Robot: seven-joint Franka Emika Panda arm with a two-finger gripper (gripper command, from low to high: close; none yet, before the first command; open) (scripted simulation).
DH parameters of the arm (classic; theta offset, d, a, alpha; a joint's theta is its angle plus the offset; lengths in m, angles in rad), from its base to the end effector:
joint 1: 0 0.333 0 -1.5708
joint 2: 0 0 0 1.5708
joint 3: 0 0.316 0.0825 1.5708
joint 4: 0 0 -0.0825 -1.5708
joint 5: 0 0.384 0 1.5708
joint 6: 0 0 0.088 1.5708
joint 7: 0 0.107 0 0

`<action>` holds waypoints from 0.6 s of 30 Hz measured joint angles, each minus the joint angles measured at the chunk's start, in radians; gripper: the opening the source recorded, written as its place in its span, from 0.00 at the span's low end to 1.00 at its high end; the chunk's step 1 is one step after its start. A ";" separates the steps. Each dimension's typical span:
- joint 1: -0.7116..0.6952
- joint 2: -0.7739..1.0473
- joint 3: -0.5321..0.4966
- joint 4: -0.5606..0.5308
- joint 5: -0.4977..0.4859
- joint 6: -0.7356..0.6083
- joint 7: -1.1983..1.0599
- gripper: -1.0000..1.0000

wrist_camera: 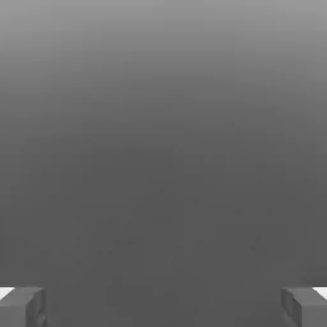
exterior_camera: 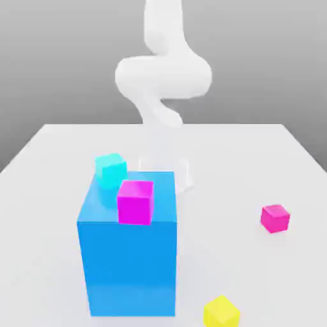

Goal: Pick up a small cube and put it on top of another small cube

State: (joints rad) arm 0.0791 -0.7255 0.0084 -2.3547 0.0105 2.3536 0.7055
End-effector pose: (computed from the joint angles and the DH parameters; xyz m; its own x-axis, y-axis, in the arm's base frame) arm 0.3755 0.0341 0.6623 0.6232 -0.6003 0.5013 -0.4196 -0.7976 -0.4334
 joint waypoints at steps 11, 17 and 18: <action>0.341 0.335 0.069 -0.245 0.045 0.242 -0.424 0.50; 0.504 0.514 0.131 -0.376 0.056 0.372 -0.640 0.50; 0.528 0.544 0.144 -0.398 0.055 0.393 -0.674 0.50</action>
State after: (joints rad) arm 0.6070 -0.1819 0.1526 -2.7527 0.0655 2.7468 0.0313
